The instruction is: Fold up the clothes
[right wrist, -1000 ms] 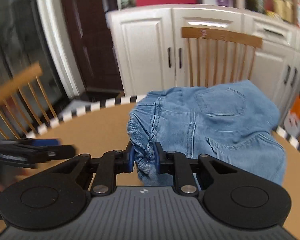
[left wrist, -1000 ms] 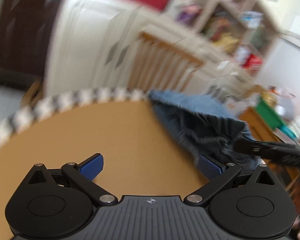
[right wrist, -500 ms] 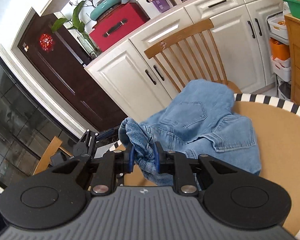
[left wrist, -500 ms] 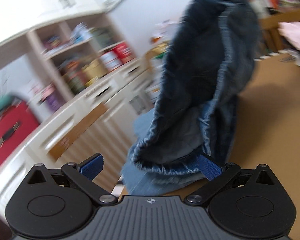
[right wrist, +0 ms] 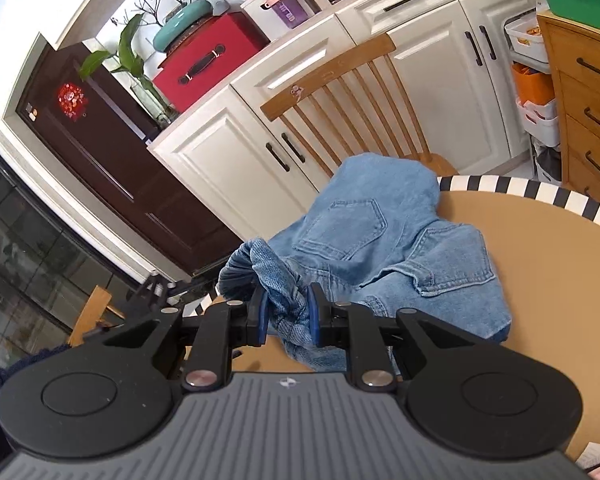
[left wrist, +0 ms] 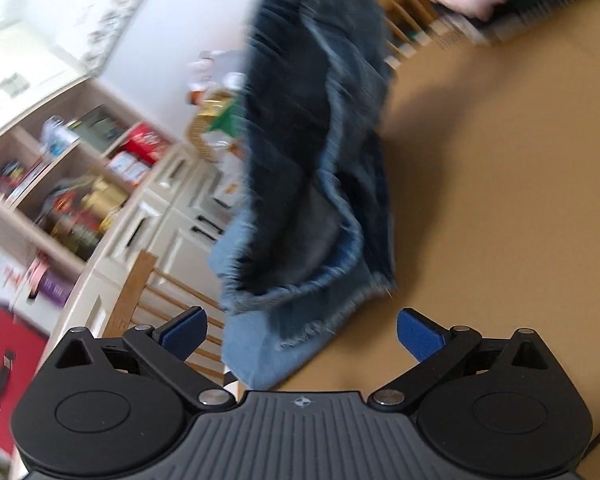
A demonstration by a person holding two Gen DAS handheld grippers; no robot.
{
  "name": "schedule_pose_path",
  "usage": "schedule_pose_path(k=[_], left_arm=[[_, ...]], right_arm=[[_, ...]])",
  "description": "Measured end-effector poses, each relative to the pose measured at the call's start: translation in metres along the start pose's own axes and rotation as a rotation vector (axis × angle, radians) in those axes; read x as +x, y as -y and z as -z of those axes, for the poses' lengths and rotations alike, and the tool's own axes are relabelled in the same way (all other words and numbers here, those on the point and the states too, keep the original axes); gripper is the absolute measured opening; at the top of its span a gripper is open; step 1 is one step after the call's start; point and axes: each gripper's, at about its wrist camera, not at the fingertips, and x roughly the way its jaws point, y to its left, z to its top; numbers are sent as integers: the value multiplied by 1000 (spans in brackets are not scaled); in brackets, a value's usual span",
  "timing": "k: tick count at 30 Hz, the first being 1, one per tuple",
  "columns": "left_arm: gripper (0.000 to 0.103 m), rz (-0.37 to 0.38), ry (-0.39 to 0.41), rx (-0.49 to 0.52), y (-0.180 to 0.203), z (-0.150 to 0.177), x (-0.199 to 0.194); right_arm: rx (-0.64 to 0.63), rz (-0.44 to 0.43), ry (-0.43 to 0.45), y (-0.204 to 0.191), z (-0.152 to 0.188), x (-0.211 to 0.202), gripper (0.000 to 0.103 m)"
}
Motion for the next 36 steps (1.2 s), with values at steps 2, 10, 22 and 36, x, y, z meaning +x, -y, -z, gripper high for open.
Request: schedule_pose_path(k=[2, 10, 22, 36], left_arm=[[102, -14, 8, 81, 4, -4, 18], [21, 37, 2, -54, -31, -26, 79], [17, 187, -56, -874, -109, -63, -8], [18, 461, -185, -1350, 92, -202, -302]], right_arm=[[-6, 7, -9, -1, 7, 0, 20], [-22, 62, -17, -3, 13, -3, 20], [-15, -30, 28, -39, 22, -50, 20], [-22, -322, -413, -61, 205, -206, 20]])
